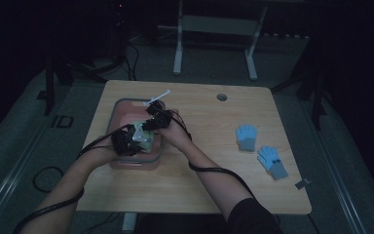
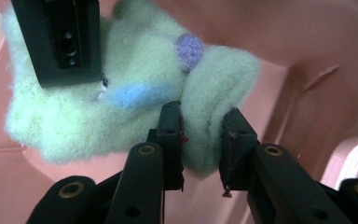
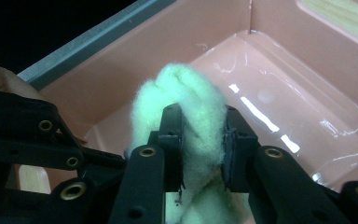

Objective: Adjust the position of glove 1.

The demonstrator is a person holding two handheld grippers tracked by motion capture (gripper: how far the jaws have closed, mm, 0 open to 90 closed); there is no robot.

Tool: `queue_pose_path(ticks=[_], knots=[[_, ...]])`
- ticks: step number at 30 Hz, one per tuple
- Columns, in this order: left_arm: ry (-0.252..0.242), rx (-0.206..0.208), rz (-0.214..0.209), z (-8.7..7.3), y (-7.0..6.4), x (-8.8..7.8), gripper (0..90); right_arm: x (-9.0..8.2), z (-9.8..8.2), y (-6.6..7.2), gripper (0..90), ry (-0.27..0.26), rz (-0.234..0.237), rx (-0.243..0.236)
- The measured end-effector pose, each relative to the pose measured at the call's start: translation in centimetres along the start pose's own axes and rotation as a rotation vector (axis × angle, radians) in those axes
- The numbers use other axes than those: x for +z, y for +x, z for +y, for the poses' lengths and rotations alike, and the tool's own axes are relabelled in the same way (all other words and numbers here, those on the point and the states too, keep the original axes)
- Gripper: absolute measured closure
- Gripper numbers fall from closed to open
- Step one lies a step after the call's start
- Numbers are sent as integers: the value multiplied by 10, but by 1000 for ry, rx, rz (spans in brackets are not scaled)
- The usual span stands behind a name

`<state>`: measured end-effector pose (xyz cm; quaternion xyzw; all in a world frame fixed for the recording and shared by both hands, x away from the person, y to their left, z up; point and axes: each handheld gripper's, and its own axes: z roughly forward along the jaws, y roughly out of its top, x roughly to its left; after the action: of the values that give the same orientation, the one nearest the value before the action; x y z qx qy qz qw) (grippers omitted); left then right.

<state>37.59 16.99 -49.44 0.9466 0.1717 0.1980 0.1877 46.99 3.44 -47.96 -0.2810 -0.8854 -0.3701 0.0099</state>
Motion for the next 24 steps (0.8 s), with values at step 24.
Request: queue_pose_path(ticks=[24], knots=[[-60, -136, -35, 9, 0, -21, 442, -52, -15, 2, 601, -78, 3, -24]])
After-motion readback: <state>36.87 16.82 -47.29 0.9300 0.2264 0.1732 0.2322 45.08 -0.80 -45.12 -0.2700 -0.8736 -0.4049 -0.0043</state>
